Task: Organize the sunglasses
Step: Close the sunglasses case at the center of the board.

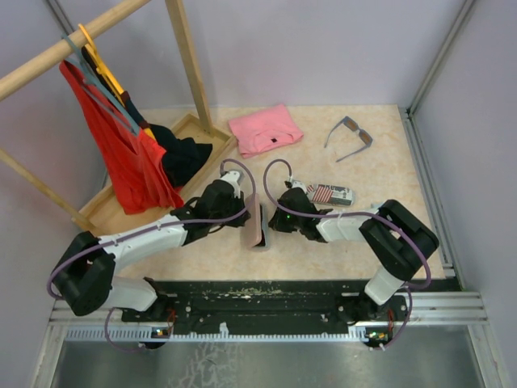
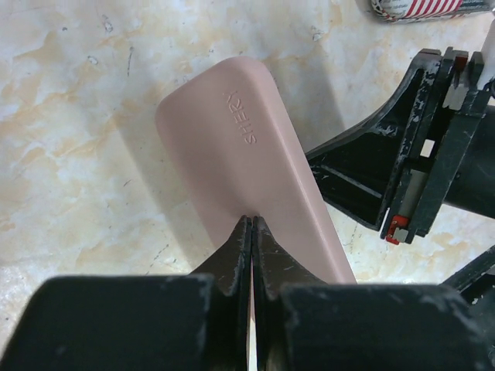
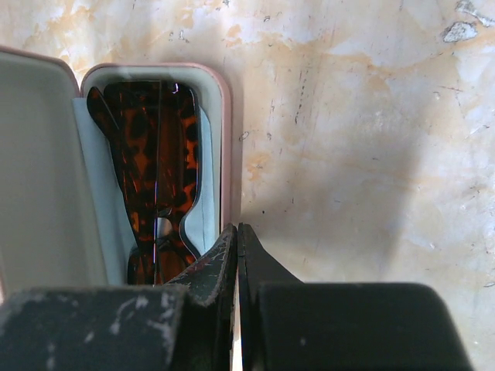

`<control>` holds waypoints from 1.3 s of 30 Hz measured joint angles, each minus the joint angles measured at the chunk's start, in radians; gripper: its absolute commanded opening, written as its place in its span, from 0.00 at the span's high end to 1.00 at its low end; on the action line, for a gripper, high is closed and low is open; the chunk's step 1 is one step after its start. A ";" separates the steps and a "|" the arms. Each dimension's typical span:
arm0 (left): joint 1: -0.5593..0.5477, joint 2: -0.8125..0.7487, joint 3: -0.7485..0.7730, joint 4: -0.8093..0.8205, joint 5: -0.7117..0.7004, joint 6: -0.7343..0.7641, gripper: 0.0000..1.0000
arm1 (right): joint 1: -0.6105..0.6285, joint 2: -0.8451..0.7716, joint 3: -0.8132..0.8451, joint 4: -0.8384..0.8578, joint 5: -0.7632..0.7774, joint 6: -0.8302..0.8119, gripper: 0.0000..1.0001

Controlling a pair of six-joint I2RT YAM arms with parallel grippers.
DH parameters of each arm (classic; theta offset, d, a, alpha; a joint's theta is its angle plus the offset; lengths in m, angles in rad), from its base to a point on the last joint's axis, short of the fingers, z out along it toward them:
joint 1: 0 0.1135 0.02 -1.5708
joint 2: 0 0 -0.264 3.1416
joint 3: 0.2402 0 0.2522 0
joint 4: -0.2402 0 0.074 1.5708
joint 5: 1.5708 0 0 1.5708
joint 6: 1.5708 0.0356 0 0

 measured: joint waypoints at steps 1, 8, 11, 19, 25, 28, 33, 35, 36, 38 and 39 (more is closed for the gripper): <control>0.000 0.003 0.001 0.006 0.003 0.000 0.99 | 0.000 0.000 0.000 0.000 -0.002 0.000 1.00; 0.000 0.011 0.002 0.031 0.015 -0.005 0.99 | 0.000 0.000 0.000 0.000 -0.004 0.000 1.00; 0.000 0.012 0.002 0.031 0.010 -0.013 0.98 | 0.000 0.000 0.000 0.000 -0.004 0.001 1.00; 0.000 -0.001 -0.008 0.003 -0.039 -0.023 0.80 | 0.000 0.000 0.000 0.000 -0.010 0.001 1.00; 0.000 -0.031 -0.030 -0.023 -0.056 -0.030 0.70 | 0.000 0.000 0.000 0.000 -0.012 0.002 1.00; 0.000 -0.068 -0.039 -0.047 -0.069 -0.036 0.67 | 0.001 0.000 0.000 0.000 -0.014 0.001 1.00; -0.003 -0.153 -0.044 -0.086 -0.097 -0.052 0.62 | 0.003 0.000 0.000 0.000 -0.020 0.001 1.00; -0.004 -0.198 -0.051 -0.098 -0.108 -0.064 0.56 | 0.006 0.000 0.000 0.000 -0.023 0.002 1.00; -0.004 -0.222 -0.057 -0.101 -0.113 -0.072 0.53 | 0.006 0.000 0.000 0.000 -0.023 0.001 1.00; -0.004 -0.253 -0.069 -0.101 -0.115 -0.083 0.50 | 0.006 0.000 0.000 0.000 -0.024 0.002 1.00; -0.004 -0.265 -0.077 -0.101 -0.115 -0.091 0.49 | 0.006 0.000 0.000 0.000 -0.024 0.002 1.00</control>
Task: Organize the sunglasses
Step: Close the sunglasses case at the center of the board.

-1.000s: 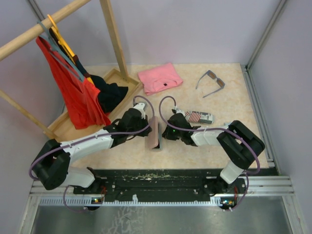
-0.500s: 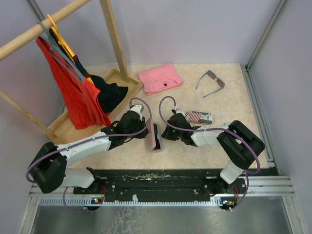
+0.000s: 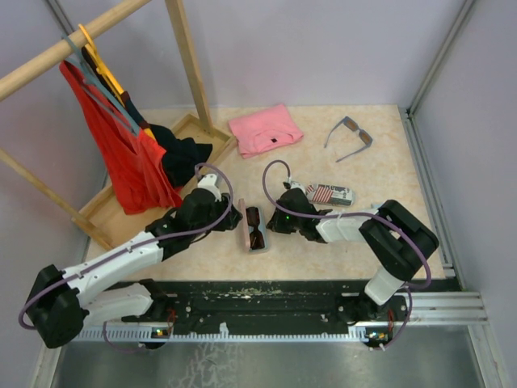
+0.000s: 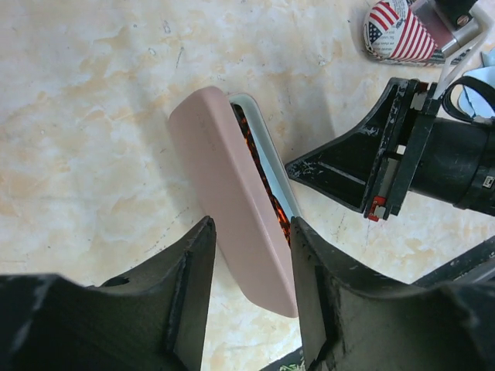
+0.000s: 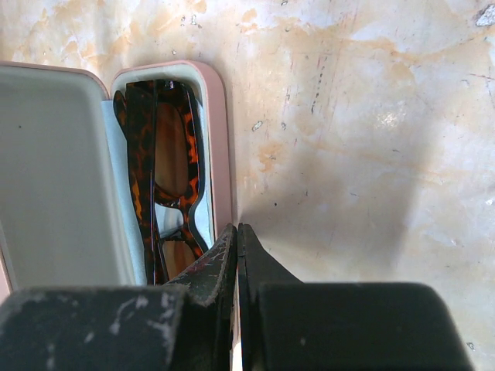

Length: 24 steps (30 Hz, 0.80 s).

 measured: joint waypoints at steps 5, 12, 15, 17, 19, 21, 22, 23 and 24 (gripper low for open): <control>0.000 -0.011 -0.037 0.012 0.027 -0.050 0.50 | 0.000 0.000 0.000 0.000 0.000 0.000 1.00; 0.000 0.035 -0.070 0.060 0.076 -0.102 0.56 | 0.000 0.000 0.000 0.000 -0.001 0.000 1.00; 0.000 0.051 -0.081 0.080 0.088 -0.112 0.58 | 0.000 0.000 0.000 0.000 -0.002 0.000 1.00; 0.000 0.063 -0.082 0.088 0.093 -0.115 0.61 | 0.000 0.000 0.000 0.000 -0.002 0.000 1.00; 0.000 0.074 -0.082 0.100 0.096 -0.116 0.64 | 0.000 0.000 0.000 0.000 -0.002 0.000 1.00; 0.000 0.084 -0.083 0.112 0.098 -0.116 0.67 | 0.000 0.000 0.000 0.000 -0.003 0.000 1.00; 0.000 0.088 -0.083 0.119 0.100 -0.116 0.68 | 0.000 0.000 0.000 0.000 -0.004 0.000 1.00; 0.000 0.093 -0.083 0.126 0.101 -0.116 0.69 | 0.000 0.000 0.000 0.000 -0.005 0.000 1.00; 0.000 0.098 -0.083 0.135 0.103 -0.115 0.71 | 0.000 0.000 0.000 0.000 -0.005 0.000 1.00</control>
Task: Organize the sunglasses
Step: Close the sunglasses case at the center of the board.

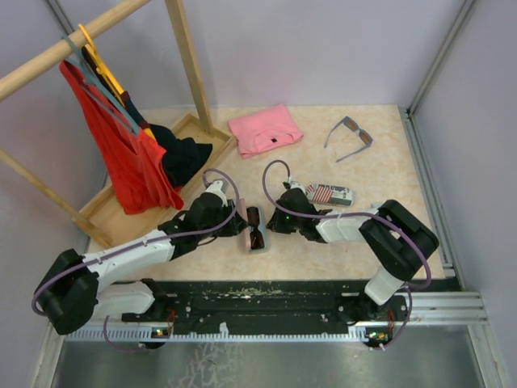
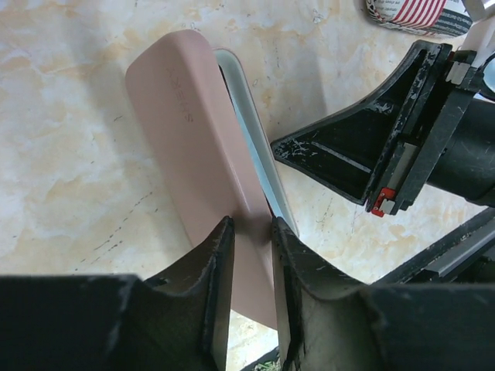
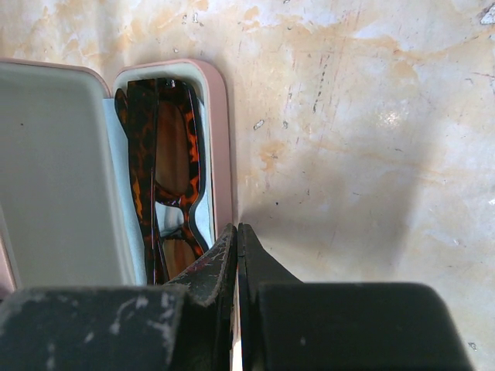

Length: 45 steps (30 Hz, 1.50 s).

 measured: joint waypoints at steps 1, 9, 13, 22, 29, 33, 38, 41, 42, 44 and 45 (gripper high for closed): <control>0.000 0.008 0.000 0.011 0.003 0.000 0.72 | 0.000 0.000 0.000 0.000 -0.001 0.000 1.00; 0.001 0.072 0.016 0.079 0.010 0.000 0.76 | 0.000 0.000 -0.001 0.000 0.000 0.000 1.00; 0.001 0.097 0.020 0.110 0.018 0.000 0.77 | 0.000 0.000 -0.007 0.007 -0.001 0.000 1.00; 0.001 0.184 0.032 0.149 0.050 0.002 0.77 | 0.000 0.000 -0.007 0.008 -0.011 0.001 1.00; 0.001 0.227 0.032 0.123 0.059 0.006 0.77 | 0.000 0.000 -0.007 0.007 -0.015 0.005 1.00; 0.001 0.211 0.034 0.093 0.051 0.021 0.73 | 0.002 -0.013 -0.007 -0.014 0.011 0.003 1.00; 0.005 0.089 0.068 -0.003 -0.010 0.071 0.68 | 0.002 -0.120 -0.022 -0.089 0.073 -0.026 0.93; 0.006 0.023 0.087 -0.034 -0.034 0.100 0.66 | 0.002 -0.190 -0.027 -0.127 0.094 -0.050 0.86; 0.006 0.002 0.092 -0.046 -0.041 0.107 0.66 | 0.002 -0.210 -0.027 -0.140 0.096 -0.061 0.84; 0.007 -0.043 0.093 -0.080 -0.053 0.118 0.63 | 0.002 -0.239 -0.027 -0.167 0.089 -0.084 0.80; 0.007 -0.061 0.092 -0.102 -0.053 0.121 0.62 | 0.004 -0.247 -0.027 -0.181 0.086 -0.092 0.78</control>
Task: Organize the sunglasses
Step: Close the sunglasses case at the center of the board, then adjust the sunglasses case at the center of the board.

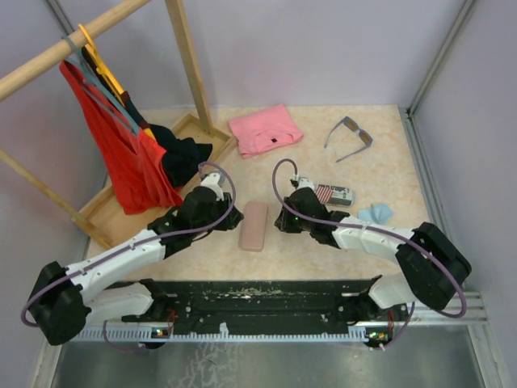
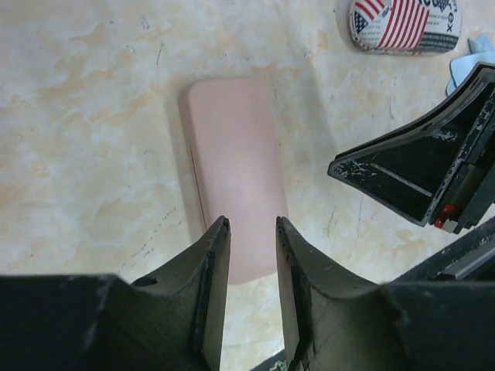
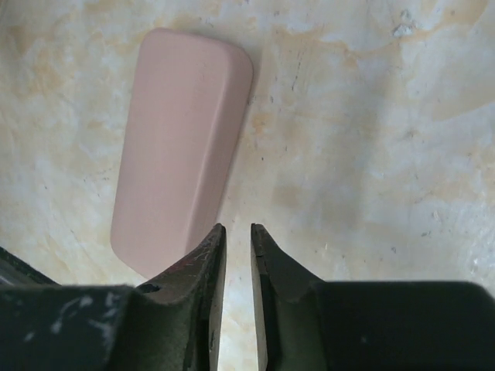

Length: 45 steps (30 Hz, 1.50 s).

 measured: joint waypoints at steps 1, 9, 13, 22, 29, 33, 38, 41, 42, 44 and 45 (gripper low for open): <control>0.000 -0.014 -0.003 -0.014 0.003 0.002 0.61 | 0.004 -0.006 0.000 -0.017 0.000 -0.007 0.75; -0.103 -0.089 -0.116 -0.094 0.026 -0.050 0.54 | 0.071 -0.100 -0.076 -0.066 -0.007 -0.010 0.58; -0.146 -0.108 -0.162 -0.122 0.013 -0.103 0.52 | 0.166 -0.109 -0.081 -0.074 0.029 -0.006 0.43; -0.146 -0.311 -0.162 -0.246 -0.165 -0.185 0.50 | 0.360 0.014 0.047 -0.179 0.217 -0.032 0.37; -0.146 -0.478 -0.098 -0.344 -0.312 -0.200 0.49 | 0.395 0.184 0.181 -0.238 0.286 -0.062 0.37; -0.146 -0.531 -0.094 -0.389 -0.357 -0.204 0.48 | 0.395 0.246 0.229 -0.263 0.303 -0.069 0.41; -0.146 -0.580 -0.094 -0.431 -0.385 -0.207 0.47 | 0.397 0.324 0.292 -0.280 0.332 -0.075 0.48; -0.146 -0.598 -0.094 -0.449 -0.397 -0.207 0.47 | 0.396 0.360 0.330 -0.279 0.352 -0.086 0.49; -0.146 -0.603 -0.094 -0.455 -0.399 -0.208 0.47 | 0.394 0.372 0.341 -0.277 0.356 -0.089 0.49; -0.146 -0.614 -0.094 -0.464 -0.404 -0.209 0.47 | 0.386 0.397 0.367 -0.266 0.360 -0.099 0.50; -0.146 -0.619 -0.094 -0.467 -0.406 -0.210 0.47 | 0.379 0.409 0.379 -0.259 0.359 -0.106 0.50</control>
